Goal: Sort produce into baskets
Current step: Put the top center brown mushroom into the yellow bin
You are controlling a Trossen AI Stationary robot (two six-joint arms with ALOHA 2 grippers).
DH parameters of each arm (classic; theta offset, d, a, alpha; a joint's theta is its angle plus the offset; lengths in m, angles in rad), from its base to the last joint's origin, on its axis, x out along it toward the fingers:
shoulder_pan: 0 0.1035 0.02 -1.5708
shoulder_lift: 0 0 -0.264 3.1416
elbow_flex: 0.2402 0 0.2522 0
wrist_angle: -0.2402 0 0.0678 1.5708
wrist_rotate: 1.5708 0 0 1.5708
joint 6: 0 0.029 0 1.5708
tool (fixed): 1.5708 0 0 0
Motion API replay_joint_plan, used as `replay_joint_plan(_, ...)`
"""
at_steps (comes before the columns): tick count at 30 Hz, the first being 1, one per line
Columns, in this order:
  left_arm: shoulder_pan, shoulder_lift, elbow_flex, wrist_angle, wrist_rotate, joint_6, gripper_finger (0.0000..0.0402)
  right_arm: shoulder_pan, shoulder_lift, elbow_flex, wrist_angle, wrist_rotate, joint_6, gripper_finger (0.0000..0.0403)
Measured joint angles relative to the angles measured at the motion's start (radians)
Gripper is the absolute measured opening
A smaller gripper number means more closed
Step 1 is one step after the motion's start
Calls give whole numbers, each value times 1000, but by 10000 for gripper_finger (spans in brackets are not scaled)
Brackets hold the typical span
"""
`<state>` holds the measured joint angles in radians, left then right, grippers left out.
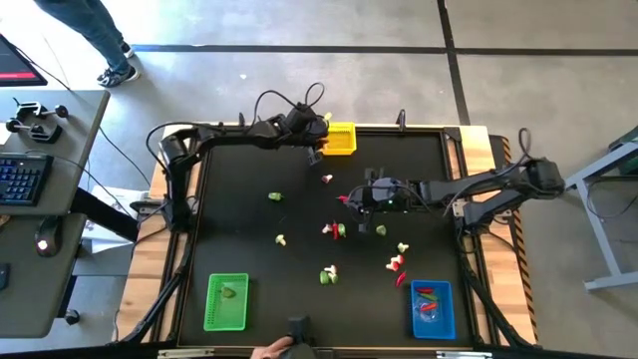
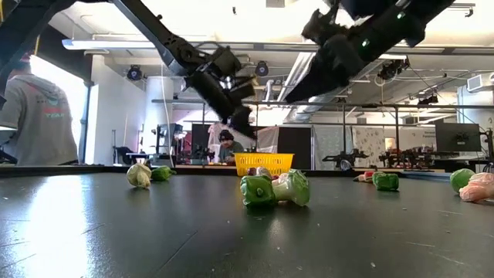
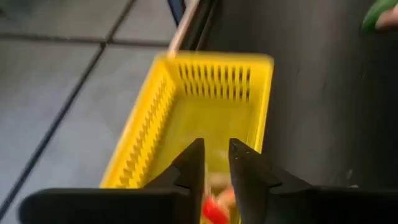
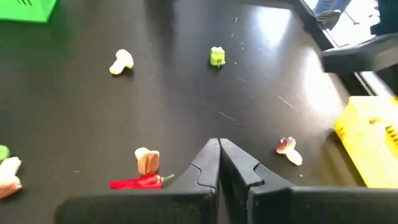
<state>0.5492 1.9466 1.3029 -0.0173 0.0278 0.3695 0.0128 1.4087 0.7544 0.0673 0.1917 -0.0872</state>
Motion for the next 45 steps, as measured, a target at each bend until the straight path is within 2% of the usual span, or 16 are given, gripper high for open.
replay_joint_plan(3, -13, -30, -23, 82, 3, -1, 28, -1, 80, 0, 101, -10, -26, 0)
replay_joint_plan(6, -25, -74, -103, 226, 5, -18, 7, -13, 169, 0, 226, -63, -50, 0)
replay_joint_plan(10, -34, -159, -249, 401, 18, -43, 3, -47, 282, 0, 409, -150, -67, 0)
replay_joint_plan(13, -46, -237, -350, 458, 29, -66, 4, -87, 340, 0, 502, -225, -69, 0)
replay_joint_plan(16, -66, -315, -443, 489, 49, -92, 5, -143, 358, 0, 545, -313, -48, 0)
replay_joint_plan(19, -94, -397, -528, 500, 50, -90, 5, -189, 358, 0, 544, -355, -28, 0)
replay_joint_plan(21, -111, -451, -583, 506, 50, -88, 5, -215, 353, 0, 537, -350, 1, 0)
replay_joint_plan(23, -127, -498, -634, 534, 50, -99, 5, -235, 351, 0, 519, -291, 28, 3)
replay_joint_plan(27, -158, -577, -726, 567, 50, -126, 5, -257, 351, 0, 402, -112, -3, 39)
replay_joint_plan(29, -172, -604, -763, 582, 50, -133, 5, -270, 351, 0, 367, -87, -56, 70)
replay_joint_plan(32, -193, -635, -813, 599, 49, -133, 5, -298, 360, 0, 382, -176, -137, 122)
replay_joint_plan(37, -213, -652, -862, 601, 41, -134, 5, -373, 413, 22, 448, -305, -164, 189)
replay_joint_plan(40, -224, -652, -877, 608, 40, -134, 5, -392, 460, 65, 413, -323, -217, 205)
replay_joint_plan(45, -233, -652, -893, 608, 38, -133, 5, -411, 533, 138, 312, -351, -256, 204)
